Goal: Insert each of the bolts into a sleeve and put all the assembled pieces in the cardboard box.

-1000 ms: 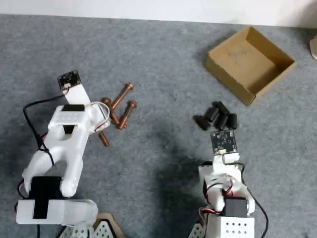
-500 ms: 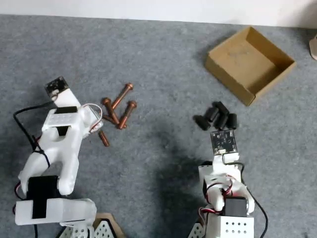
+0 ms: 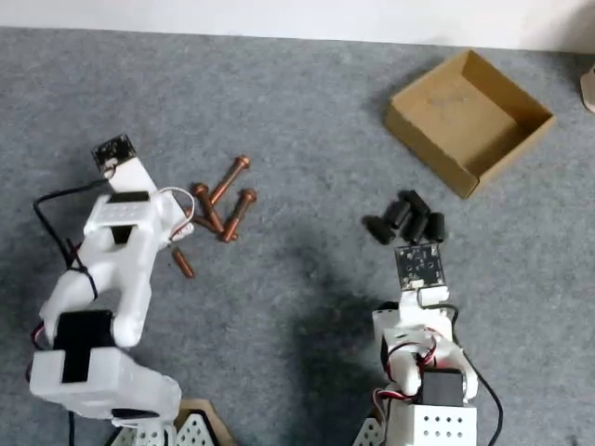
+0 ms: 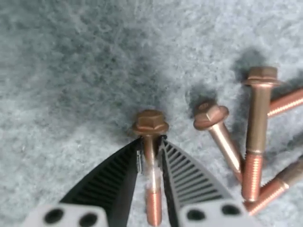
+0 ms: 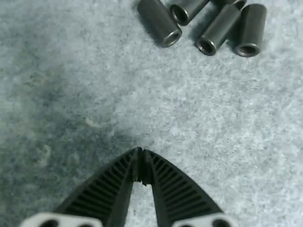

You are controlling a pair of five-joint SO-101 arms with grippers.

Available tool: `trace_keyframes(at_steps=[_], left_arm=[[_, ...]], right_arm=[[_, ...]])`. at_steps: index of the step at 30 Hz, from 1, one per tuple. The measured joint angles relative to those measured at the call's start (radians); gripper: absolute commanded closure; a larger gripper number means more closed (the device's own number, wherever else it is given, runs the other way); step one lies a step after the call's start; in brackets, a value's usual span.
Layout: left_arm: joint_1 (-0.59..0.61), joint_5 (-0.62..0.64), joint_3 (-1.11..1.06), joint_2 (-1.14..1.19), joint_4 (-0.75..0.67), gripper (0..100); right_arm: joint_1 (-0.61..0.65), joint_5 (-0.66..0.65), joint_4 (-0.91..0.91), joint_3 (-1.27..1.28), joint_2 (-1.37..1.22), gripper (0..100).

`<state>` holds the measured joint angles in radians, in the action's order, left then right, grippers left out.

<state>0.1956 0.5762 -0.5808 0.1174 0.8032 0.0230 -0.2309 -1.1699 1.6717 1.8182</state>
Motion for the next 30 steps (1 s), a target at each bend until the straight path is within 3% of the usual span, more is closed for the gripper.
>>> trace_keyframes(at_steps=[16,21,30], left_arm=[[0.0,0.0,0.052,0.04,0.041,96],[0.0,0.0,0.052,0.04,0.041,96],[0.0,0.0,0.052,0.04,0.041,96]], right_arm=[[0.002,0.0,-0.009,-0.012,0.002,98.9],[0.0,-0.08,-0.015,-0.018,0.003,99.4],[0.0,-0.095,-0.02,-0.021,-0.069,99.4]])
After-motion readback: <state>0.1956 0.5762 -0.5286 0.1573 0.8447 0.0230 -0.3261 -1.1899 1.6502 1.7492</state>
